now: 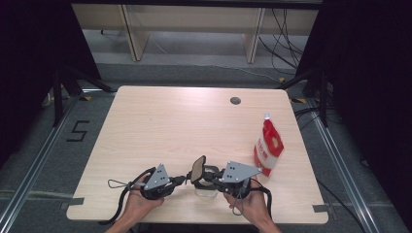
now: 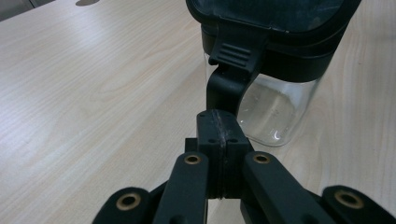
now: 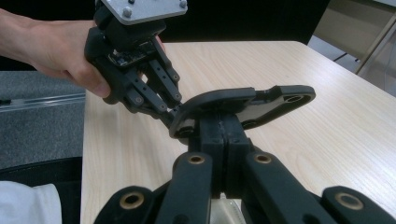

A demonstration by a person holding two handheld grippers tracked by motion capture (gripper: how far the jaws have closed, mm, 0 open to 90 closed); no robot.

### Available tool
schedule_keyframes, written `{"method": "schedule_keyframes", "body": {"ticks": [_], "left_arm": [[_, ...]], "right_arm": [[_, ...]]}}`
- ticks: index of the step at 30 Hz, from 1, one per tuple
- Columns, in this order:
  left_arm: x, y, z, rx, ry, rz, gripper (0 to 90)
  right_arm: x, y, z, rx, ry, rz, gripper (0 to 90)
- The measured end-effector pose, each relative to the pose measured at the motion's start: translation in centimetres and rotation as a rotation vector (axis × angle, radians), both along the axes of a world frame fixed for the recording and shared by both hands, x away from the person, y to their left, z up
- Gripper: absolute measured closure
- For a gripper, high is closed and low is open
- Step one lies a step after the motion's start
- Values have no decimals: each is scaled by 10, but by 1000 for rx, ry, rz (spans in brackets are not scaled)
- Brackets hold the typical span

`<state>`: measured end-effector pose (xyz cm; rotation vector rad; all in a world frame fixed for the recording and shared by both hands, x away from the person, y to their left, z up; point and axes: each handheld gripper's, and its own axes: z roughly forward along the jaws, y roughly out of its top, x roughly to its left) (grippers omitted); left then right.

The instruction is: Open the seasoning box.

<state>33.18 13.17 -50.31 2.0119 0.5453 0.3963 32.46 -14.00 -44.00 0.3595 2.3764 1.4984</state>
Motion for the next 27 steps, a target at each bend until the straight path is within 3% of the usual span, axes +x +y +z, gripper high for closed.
{"method": "schedule_keyframes", "body": {"ticks": [1,4,27], "left_arm": [[0,0,0,-8,18,-2,890],[0,0,0,-1,-3,0,890],[-2,-2,-1,2,5,0,890]], "right_arm": [[0,0,0,1,1,-1,900],[0,3,0,7,-9,3,900],[6,24,1,13,-1,24,900]]}}
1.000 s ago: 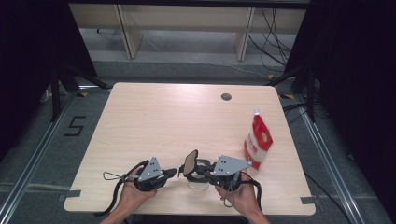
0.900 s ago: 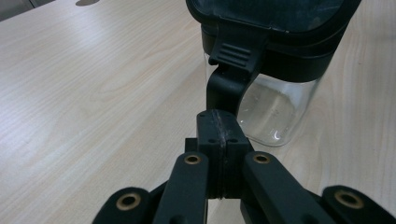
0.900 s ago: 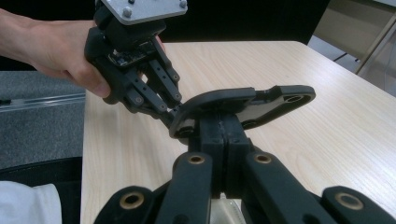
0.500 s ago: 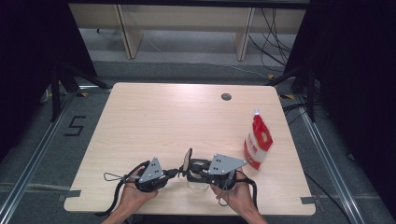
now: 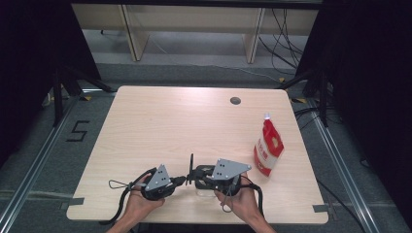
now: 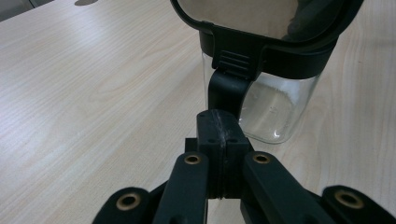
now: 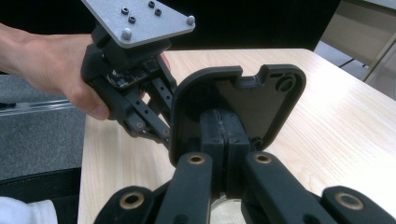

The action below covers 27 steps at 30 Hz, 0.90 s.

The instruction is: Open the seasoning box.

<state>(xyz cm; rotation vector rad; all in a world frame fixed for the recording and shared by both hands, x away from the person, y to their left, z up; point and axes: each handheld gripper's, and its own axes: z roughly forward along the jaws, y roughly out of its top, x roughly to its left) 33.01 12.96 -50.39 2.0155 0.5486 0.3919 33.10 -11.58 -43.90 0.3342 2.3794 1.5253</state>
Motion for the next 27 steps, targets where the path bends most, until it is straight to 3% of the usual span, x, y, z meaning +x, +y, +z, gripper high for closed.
{"method": "schedule_keyframes", "body": {"ticks": [9,11,21,27], "left_arm": [[0,0,-1,-5,3,4,878],[1,-1,0,11,-7,-1,888],[0,0,-1,-3,4,8,885],[0,0,-1,-6,5,9,886]], "right_arm": [[1,0,-1,10,9,-5,900],[2,2,-2,10,2,-5,900],[3,6,-6,10,24,-11,900],[5,6,-7,8,13,0,900]]}}
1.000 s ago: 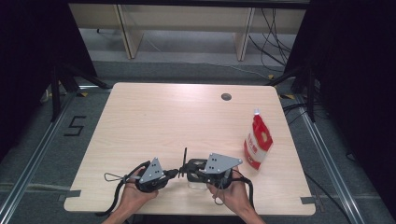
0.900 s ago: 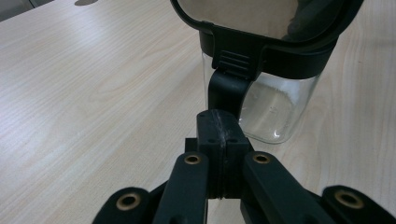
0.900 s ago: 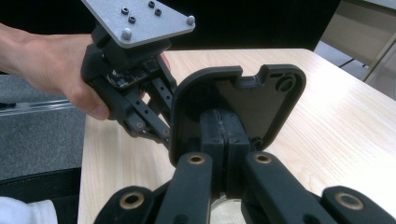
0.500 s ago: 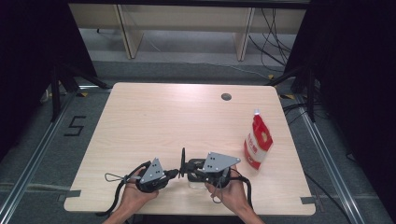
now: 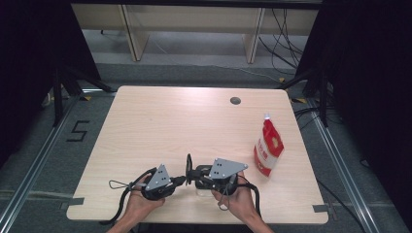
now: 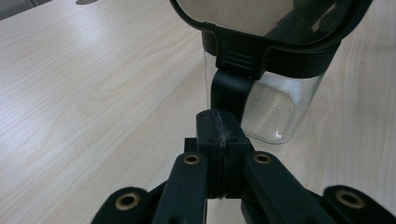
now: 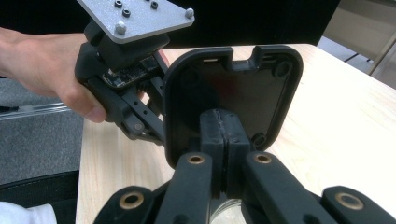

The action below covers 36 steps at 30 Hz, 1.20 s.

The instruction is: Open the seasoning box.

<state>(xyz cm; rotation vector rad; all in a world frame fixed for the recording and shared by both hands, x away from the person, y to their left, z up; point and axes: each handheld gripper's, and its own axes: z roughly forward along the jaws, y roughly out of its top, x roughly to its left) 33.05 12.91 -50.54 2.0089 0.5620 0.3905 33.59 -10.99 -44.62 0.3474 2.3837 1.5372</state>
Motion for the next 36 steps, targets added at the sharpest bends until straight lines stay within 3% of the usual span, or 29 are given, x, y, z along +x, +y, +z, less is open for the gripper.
{"method": "schedule_keyframes", "body": {"ticks": [9,13,16,17,19,20,22,25,28,32,33,35,36], "left_arm": [[2,2,0,6,-5,-10,883],[1,1,-1,-12,13,-1,844],[2,3,0,0,1,1,808],[2,4,0,-15,18,6,795],[4,7,1,-7,12,4,751],[3,7,0,-18,31,21,717],[2,10,0,-3,30,33,684],[2,13,1,10,32,40,612],[2,14,2,-1,68,68,530],[0,16,6,3,77,83,430],[-2,16,6,-15,97,98,412],[-4,20,9,2,99,99,389],[-6,20,9,-16,108,114,375]], "right_arm": [[1,3,-1,2,17,1,900],[0,0,-1,16,23,-19,889],[0,-5,2,14,11,-15,871],[-1,-8,3,16,8,-25,859],[-1,-15,5,23,7,-46,816],[-1,-20,5,32,-3,-55,802],[-4,-31,6,34,15,-86,753],[-7,-48,5,39,19,-142,638],[-10,-65,3,49,27,-200,535],[-18,-79,4,49,-25,-242,471],[-21,-82,4,44,-27,-235,460],[-27,-90,5,41,-28,-262,438],[-29,-95,4,34,-23,-270,432]]}}
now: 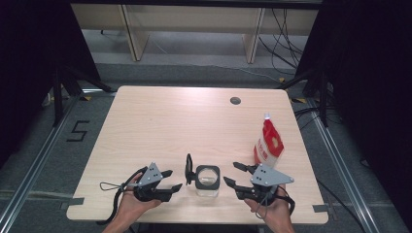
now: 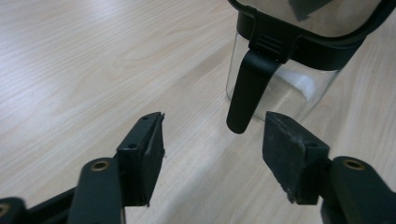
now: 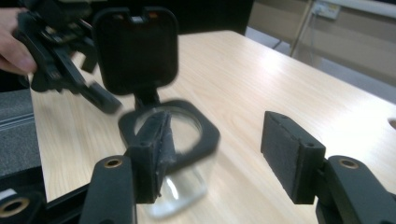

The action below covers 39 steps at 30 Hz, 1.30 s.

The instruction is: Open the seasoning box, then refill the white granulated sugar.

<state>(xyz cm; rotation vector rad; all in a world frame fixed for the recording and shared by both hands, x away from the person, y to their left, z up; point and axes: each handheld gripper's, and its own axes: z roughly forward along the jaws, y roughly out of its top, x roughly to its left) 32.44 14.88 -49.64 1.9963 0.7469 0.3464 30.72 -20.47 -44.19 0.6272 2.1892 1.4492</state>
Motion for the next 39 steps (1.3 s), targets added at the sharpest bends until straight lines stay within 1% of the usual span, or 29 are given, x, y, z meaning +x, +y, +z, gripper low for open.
{"method": "schedule_keyframes", "body": {"ticks": [1,2,4,5,7,9,11,12,13,14,15,17,20,22,23,24,25,26,28,29,30,31,32,33,34,35,37,38,39], "left_arm": [[-2,2,1,12,5,5,361],[-4,2,2,-6,10,10,344],[-7,6,5,16,-1,9,314],[-9,7,5,5,5,16,307],[-13,10,8,27,5,20,290],[-18,13,8,14,15,36,260],[-21,16,9,16,17,31,247],[-24,18,9,15,18,33,235],[-26,19,10,20,13,25,222],[-29,20,9,10,30,38,211],[-30,22,10,10,22,31,203],[-33,25,10,6,25,28,186],[-33,26,11,-2,18,31,182],[-33,24,12,-1,23,31,184],[-34,23,11,-12,37,45,187],[-35,23,10,-7,39,40,189],[-35,23,10,8,40,30,191],[-35,22,10,13,34,28,193],[-35,21,10,24,33,21,195],[-36,21,10,23,32,25,196],[-36,20,9,16,34,25,196],[-36,20,9,15,34,20,196],[-35,19,8,11,26,28,197],[-35,19,8,5,22,21,198],[-34,19,7,4,26,22,197],[-35,19,7,10,38,32,198],[-33,19,7,26,20,20,200],[-33,19,7,23,20,21,200],[-33,18,7,17,30,24,200]], "right_arm": [[-2,-5,-1,2,8,-18,421],[-3,-10,-3,17,15,-34,415],[-6,-19,-7,31,40,-60,411],[-8,-24,-8,32,67,-69,408],[-8,-31,-11,32,71,-78,405],[-11,-36,-14,46,96,-102,397],[-11,-43,-16,33,87,-100,389],[-14,-43,-17,46,112,-110,387],[-15,-47,-18,33,83,-117,386],[-17,-48,-19,30,112,-122,384],[-19,-50,-21,33,108,-134,381],[-24,-51,-24,40,146,-156,379],[-24,-57,-27,19,123,-174,370],[-27,-61,-28,23,156,-194,367],[-27,-64,-29,25,155,-200,364],[-28,-67,-30,23,169,-217,363],[-28,-70,-32,15,153,-240,354],[-30,-70,-32,34,189,-279,344],[-29,-74,-33,20,195,-310,326],[-27,-77,-34,24,176,-320,314],[-29,-78,-34,35,205,-351,305],[-25,-81,-35,29,170,-342,286],[-26,-82,-36,33,194,-372,263],[-22,-85,-37,21,157,-371,243],[-23,-86,-38,44,187,-400,227],[-21,-87,-39,57,180,-405,217],[-22,-89,-38,74,215,-434,211],[-18,-92,-39,67,168,-434,198],[-17,-93,-39,67,164,-442,186]]}}
